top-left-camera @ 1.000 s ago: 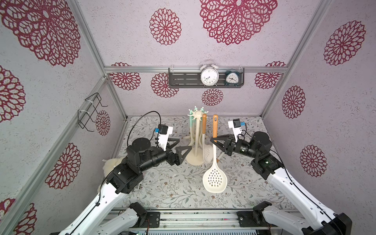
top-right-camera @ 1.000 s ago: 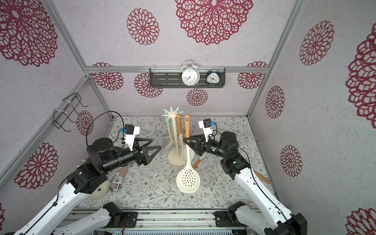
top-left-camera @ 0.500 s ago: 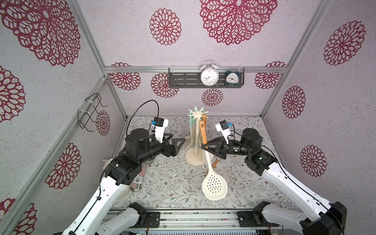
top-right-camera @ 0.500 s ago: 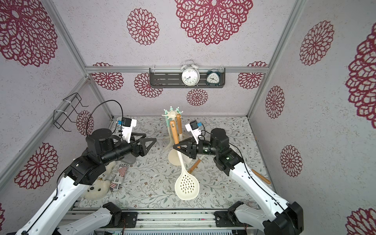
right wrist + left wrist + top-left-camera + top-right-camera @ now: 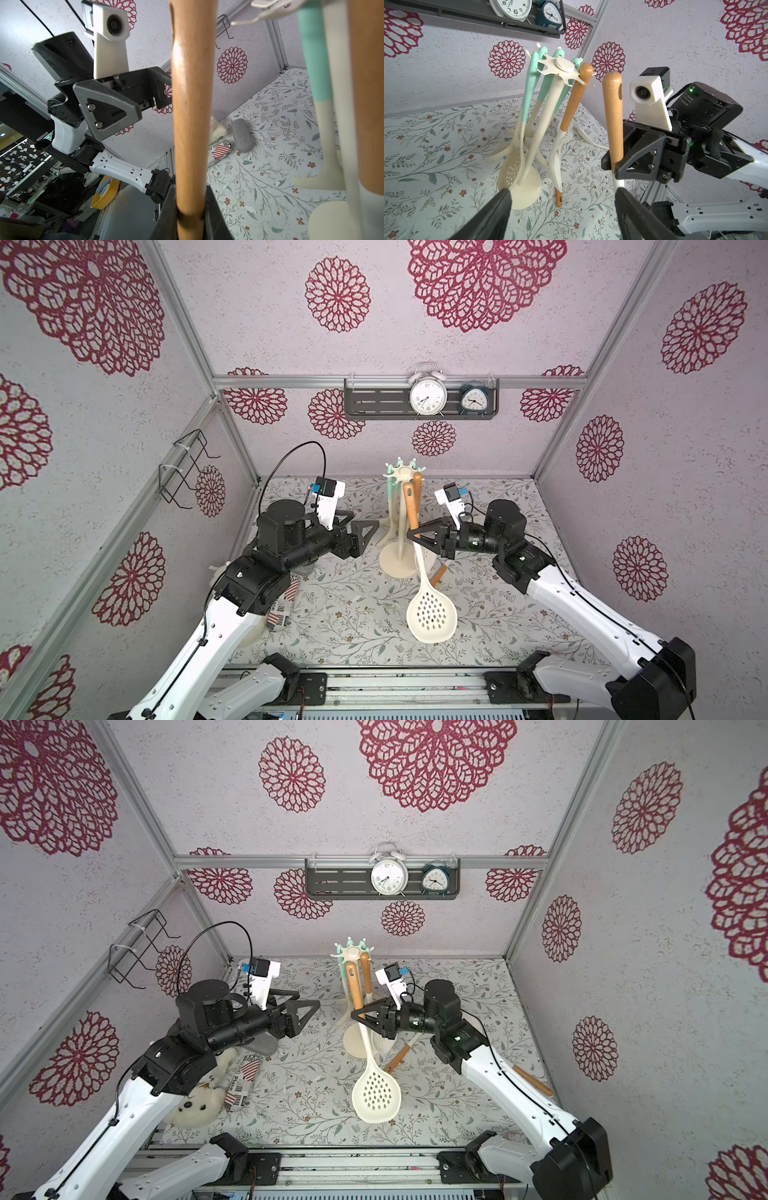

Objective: Hang the skimmer on the kitchen utensil rack
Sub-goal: Hang the skimmer on the rack.

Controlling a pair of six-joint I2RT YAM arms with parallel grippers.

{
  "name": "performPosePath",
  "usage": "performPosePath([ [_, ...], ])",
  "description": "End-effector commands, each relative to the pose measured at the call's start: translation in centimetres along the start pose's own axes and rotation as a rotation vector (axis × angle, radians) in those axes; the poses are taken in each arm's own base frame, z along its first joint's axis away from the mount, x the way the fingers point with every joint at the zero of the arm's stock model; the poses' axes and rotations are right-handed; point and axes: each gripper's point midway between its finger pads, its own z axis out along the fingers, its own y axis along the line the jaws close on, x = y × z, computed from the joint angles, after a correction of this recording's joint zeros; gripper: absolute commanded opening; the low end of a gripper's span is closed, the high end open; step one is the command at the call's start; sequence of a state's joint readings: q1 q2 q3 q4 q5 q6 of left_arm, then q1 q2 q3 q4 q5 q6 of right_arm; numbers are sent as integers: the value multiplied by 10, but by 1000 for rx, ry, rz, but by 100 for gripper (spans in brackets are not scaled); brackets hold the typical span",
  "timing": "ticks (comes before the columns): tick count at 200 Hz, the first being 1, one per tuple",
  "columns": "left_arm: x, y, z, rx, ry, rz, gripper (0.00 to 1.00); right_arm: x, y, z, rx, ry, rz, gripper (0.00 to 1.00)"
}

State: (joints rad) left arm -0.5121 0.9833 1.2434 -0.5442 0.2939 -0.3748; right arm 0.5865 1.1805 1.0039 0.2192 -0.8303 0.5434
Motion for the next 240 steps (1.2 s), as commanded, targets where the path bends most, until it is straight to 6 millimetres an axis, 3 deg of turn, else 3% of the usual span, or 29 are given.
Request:
performPosePath([
  [1,-2,-1,0,15,-11,0,81,-20,8,-3,-21,-73,-25,0],
  [161,5,1,9,30,-2,-34,82,11,-45,6,12,-66,162,0],
  [193,4,3,12,25,-8,-43,87,23,-60,10,24,-59,193,0],
  [216,-3,10,14,-14,-39,-51,100,29,-71,13,42,-52,202,0],
  [240,-15,15,21,-44,-74,-48,97,28,-79,15,65,-67,205,4],
])
